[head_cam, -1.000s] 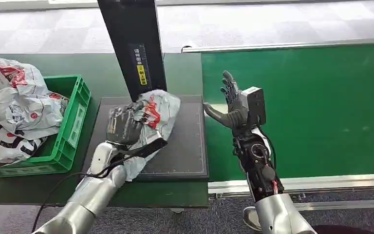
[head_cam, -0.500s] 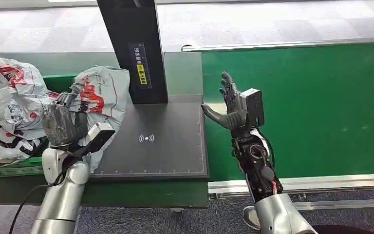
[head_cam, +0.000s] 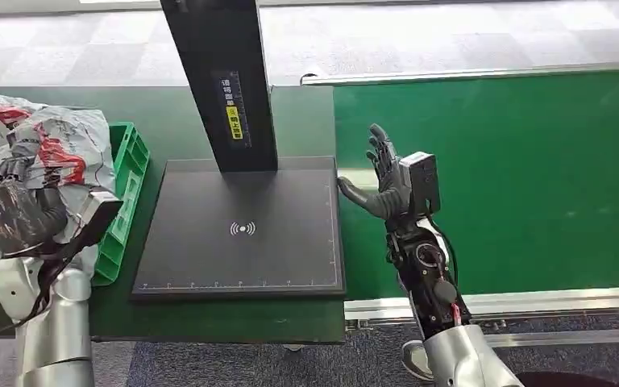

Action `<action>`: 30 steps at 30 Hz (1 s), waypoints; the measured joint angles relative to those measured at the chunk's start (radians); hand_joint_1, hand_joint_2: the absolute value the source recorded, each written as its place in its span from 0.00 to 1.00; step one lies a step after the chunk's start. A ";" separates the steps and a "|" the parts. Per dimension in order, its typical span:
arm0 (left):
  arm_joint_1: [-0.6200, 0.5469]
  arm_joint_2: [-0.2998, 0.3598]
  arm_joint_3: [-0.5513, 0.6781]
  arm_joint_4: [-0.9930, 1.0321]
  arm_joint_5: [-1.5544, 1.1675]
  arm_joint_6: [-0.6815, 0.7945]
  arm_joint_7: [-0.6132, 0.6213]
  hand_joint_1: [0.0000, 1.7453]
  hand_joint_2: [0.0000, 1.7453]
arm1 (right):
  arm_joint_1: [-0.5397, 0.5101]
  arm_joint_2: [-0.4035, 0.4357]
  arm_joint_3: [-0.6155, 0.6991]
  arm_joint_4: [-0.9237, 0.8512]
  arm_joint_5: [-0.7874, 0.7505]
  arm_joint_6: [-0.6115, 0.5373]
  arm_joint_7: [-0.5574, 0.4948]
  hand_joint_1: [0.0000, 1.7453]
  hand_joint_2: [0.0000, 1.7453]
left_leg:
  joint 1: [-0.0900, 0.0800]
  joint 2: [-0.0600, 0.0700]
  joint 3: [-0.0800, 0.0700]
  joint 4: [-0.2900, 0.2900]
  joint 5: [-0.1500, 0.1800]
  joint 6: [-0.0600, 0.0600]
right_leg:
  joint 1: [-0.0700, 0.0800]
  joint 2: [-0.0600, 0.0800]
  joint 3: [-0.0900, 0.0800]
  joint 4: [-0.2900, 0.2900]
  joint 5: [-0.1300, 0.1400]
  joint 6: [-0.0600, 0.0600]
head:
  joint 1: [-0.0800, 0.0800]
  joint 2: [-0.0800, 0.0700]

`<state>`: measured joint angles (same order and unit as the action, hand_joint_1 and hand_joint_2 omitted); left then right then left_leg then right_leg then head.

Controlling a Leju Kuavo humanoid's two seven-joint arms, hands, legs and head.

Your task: Moved the parcel from conveyor to table for the left to box.

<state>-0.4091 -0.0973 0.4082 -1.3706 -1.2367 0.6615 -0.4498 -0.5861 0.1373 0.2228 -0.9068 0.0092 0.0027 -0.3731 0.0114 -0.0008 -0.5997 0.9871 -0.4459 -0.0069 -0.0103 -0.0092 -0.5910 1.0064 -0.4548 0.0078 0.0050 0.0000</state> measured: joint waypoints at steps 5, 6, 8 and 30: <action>-0.020 0.013 0.030 0.005 -0.066 0.000 0.034 1.00 1.00 | 0.001 -0.002 0.000 -0.002 0.002 0.000 0.000 0.00 1.00 | 0.000 0.000 0.000 0.000 0.000 0.000 | 0.000 0.000 0.000 0.000 0.000 0.000 | 0.000 0.000; -0.035 0.030 0.042 0.020 -0.072 0.000 0.035 1.00 1.00 | 0.001 -0.002 0.000 -0.002 0.003 -0.001 0.000 0.00 1.00 | 0.000 0.000 0.000 0.000 0.000 0.000 | 0.000 0.000 -0.001 0.000 0.000 0.000 | 0.000 0.000; -0.067 0.062 0.068 0.045 -0.079 0.000 0.036 1.00 1.00 | 0.002 -0.005 0.000 -0.002 0.003 -0.001 0.000 0.00 1.00 | 0.001 0.001 0.000 0.000 0.000 0.000 | 0.001 0.002 -0.001 0.000 0.001 -0.001 | 0.000 0.000; -0.333 0.171 0.408 0.061 -0.114 0.000 -0.247 1.00 1.00 | -0.046 -0.006 0.104 0.084 -0.048 0.002 -0.032 0.00 1.00 | 0.002 0.002 -0.001 0.000 0.000 -0.001 | 0.002 0.004 -0.001 0.000 0.001 -0.002 | 0.000 0.000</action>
<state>-0.7420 0.0736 0.8164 -1.3096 -1.3505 0.6615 -0.6970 -0.6320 0.1316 0.3269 -0.8228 -0.0393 0.0050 -0.4047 0.0139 0.0016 -0.6004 0.9870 -0.4460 -0.0080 -0.0078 -0.0054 -0.5924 1.0066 -0.4535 0.0058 0.0050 0.0000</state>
